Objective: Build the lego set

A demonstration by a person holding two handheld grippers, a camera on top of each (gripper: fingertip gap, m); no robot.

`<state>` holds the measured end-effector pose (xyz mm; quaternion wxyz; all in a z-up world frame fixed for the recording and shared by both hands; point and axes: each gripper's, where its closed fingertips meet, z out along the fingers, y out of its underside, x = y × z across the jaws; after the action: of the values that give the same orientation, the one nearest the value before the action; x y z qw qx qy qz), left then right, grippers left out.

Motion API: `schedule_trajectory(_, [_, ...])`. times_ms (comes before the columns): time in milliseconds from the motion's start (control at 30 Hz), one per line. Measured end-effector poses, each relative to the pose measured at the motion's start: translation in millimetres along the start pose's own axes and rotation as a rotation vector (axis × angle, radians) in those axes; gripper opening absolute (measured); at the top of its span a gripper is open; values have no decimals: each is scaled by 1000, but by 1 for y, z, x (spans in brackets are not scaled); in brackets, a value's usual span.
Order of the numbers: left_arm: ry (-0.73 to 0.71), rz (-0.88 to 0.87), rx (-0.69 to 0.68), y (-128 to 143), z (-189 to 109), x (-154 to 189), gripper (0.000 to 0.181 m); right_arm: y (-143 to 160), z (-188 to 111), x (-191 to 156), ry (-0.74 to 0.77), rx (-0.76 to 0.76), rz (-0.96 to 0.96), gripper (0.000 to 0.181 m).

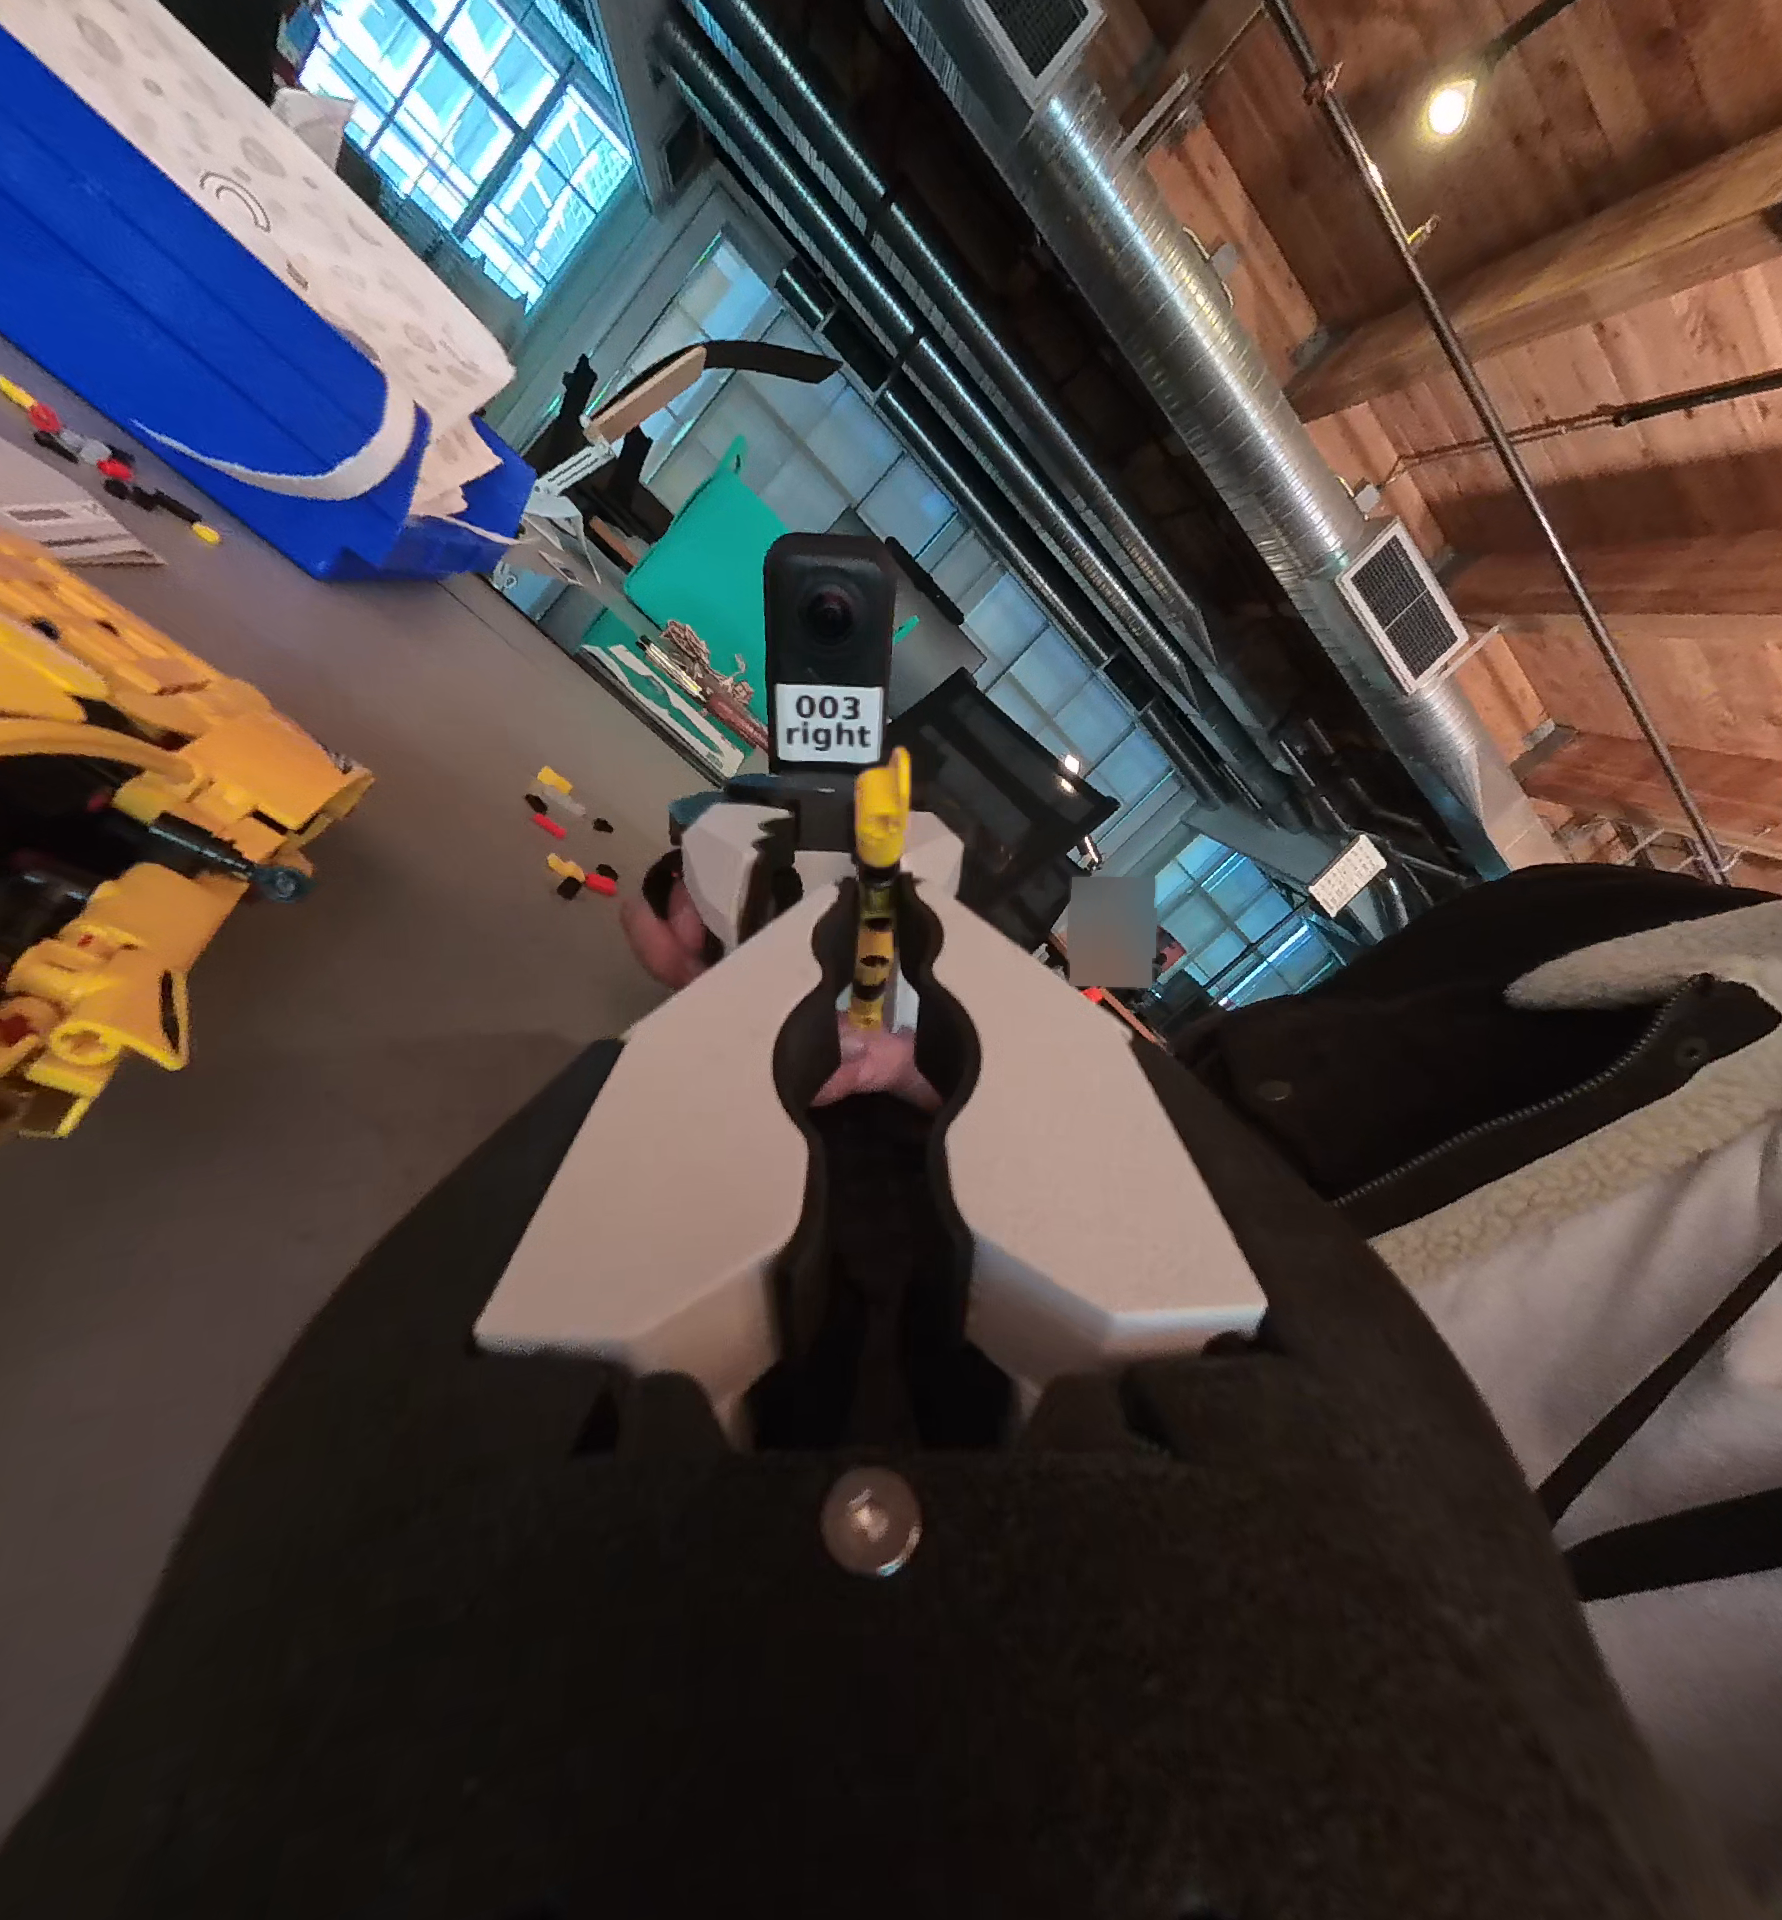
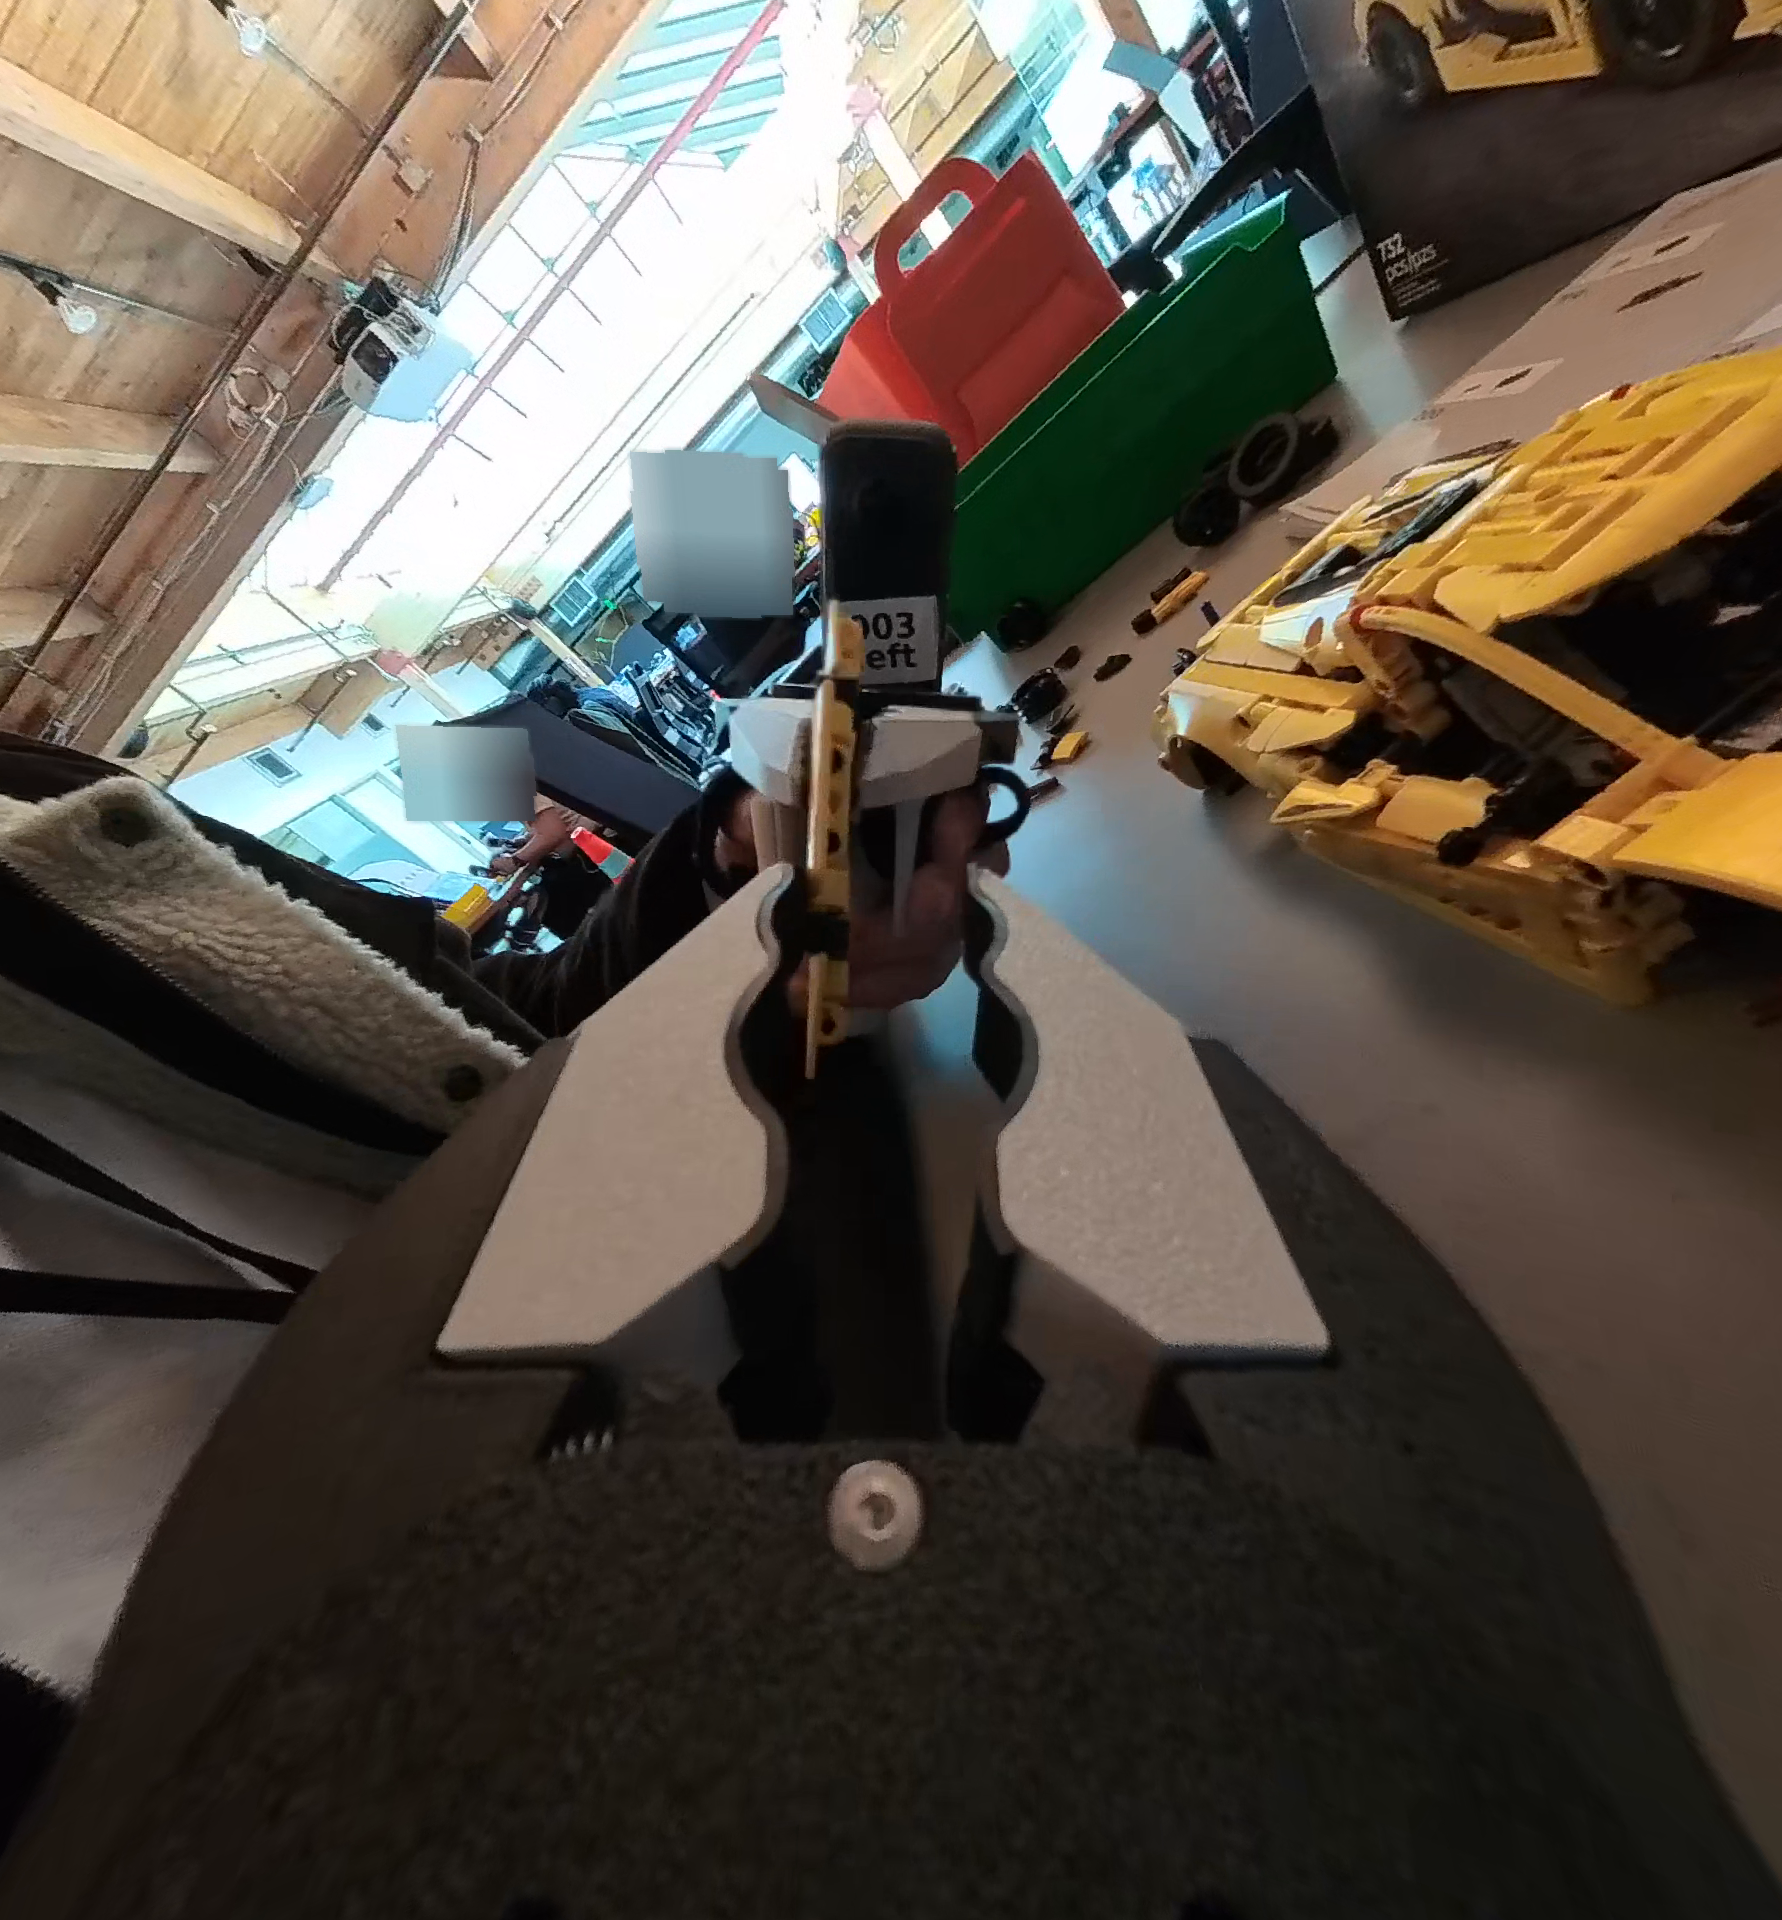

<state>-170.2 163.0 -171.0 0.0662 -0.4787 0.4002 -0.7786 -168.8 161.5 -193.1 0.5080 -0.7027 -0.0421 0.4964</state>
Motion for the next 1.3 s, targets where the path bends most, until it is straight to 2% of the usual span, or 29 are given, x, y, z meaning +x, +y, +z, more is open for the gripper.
schedule_trajectory(167, [-3,1,6,-2,-2,0,7,-6,-6,-8,-74,38,46,27])
schedule_trajectory(333, [13,2,-9,1,1,3,7,-2,-4,-3,-37,9,31,30])
schedule_trajectory(533, [24,6,-11,2,2,6,7,-5,-6,-4,-61,24,51,31])
schedule_trajectory(800, [31,11,-15,2,2,8,7,-16,-15,-1,-63,93,85,25])
schedule_trajectory(867, [5,20,-36,6,3,4,7,-20,-17,-6,-107,117,97,28])
schedule_trajectory(1067, [19,53,-85,14,9,9,7,-7,-3,-6,-78,39,64,35])
schedule_trajectory(1167, [22,51,-81,14,9,9,7,-10,-7,-5,-92,61,101,35])
schedule_trajectory(1233, [28,48,-84,14,9,10,7,-15,-12,-2,-81,92,106,27])
schedule_trajectory(1300, [-1,60,-106,18,10,6,7,-19,-14,-6,-109,108,101,30])
